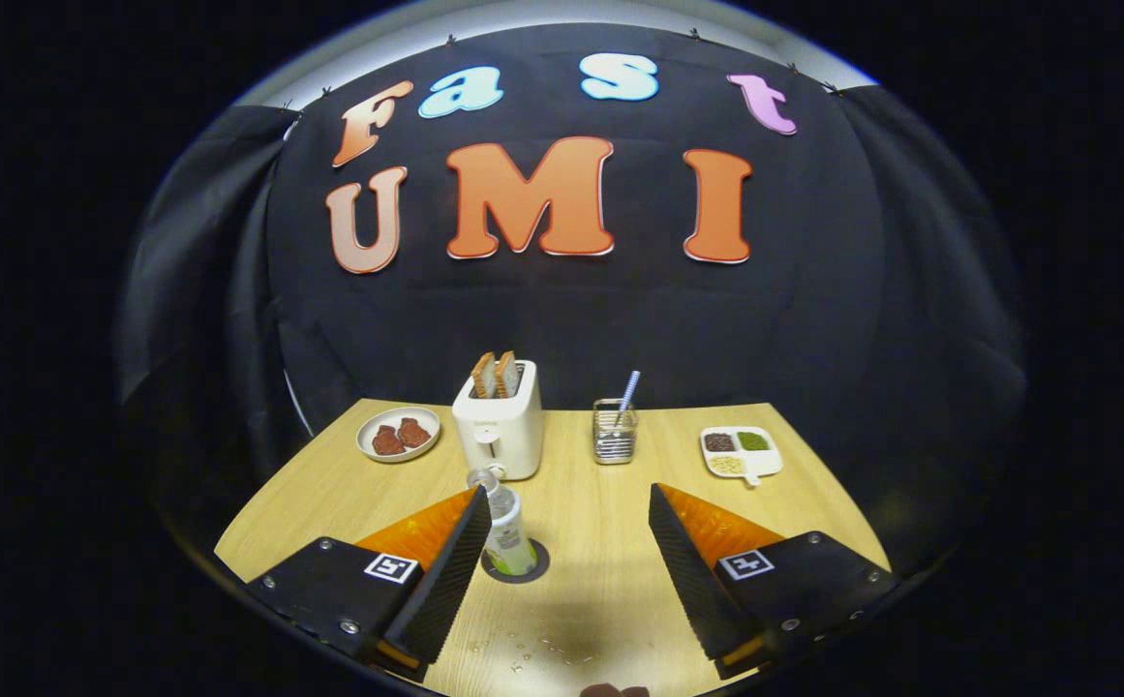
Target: Take the bottle from table, then pour the juice into the cup, finally place the bottle on the coaster
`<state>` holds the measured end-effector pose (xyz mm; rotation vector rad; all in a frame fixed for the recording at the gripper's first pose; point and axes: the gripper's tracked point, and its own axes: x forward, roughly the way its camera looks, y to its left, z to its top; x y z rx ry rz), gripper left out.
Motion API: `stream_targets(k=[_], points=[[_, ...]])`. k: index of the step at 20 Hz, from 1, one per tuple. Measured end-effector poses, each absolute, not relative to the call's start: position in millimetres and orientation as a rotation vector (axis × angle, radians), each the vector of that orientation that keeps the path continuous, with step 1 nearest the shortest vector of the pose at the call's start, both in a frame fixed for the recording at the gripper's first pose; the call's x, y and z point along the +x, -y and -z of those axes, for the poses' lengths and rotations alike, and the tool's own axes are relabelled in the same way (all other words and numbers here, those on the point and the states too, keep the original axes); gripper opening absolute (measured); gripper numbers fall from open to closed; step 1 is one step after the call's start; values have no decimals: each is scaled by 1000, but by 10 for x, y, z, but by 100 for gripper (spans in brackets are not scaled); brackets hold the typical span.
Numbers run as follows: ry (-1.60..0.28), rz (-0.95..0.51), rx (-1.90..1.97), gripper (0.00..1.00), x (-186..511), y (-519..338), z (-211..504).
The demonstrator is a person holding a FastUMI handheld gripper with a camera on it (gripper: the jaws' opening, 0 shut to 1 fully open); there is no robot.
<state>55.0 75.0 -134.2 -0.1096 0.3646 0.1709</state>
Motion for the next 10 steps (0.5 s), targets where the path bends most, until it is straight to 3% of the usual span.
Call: stream_targets(k=[6,10], points=[[-238,-27,-83,97,303,-124,463],[-203,26,-124,97,180,120,273]])
